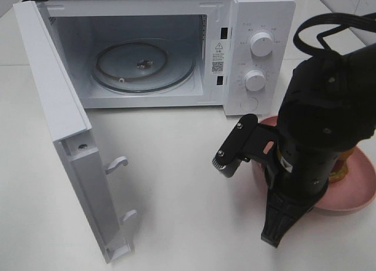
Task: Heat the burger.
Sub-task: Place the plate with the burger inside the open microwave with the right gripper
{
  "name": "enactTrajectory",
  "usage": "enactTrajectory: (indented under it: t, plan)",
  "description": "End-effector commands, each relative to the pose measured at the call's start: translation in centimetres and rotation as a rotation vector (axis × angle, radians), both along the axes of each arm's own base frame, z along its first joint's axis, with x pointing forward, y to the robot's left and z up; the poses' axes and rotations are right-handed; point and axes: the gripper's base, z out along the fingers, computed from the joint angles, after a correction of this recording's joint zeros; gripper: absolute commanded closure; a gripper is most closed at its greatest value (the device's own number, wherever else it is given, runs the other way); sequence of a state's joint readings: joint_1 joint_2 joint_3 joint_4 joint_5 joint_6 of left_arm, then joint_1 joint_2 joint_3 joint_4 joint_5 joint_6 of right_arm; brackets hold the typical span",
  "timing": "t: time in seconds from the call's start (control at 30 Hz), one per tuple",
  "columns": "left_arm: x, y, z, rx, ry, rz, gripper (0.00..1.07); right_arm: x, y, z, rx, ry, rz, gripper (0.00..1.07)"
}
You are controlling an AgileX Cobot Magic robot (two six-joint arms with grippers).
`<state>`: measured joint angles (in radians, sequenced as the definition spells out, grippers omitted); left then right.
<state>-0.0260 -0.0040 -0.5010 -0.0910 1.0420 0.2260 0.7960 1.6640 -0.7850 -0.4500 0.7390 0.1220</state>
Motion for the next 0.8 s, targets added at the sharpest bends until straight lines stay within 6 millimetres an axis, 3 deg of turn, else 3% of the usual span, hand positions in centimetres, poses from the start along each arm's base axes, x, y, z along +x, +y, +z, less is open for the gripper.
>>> enactTrajectory:
  t: [0.03,0.27,0.5,0.8]
  plan:
    - [-0.3,0.0,-0.1,-0.004,-0.024,0.007,1.06,-1.5,0.9,0.7,0.008,-0.049,0.137,1.07]
    - [-0.3,0.0,-0.1,-0.004,-0.024,0.007,1.06,-3.9,2.4,0.9,-0.013,-0.087,0.414,1.07]
    - [-0.3,0.0,-0.1,-0.004,-0.024,0.007,1.06,-4.0,3.3,0.6,0.013,-0.096,0.633,1.07]
    - [-0.3,0.0,-0.1,-0.004,-0.024,0.007,1.06,-3.4,3.9,0.9,-0.090,-0.146,0.998,1.07]
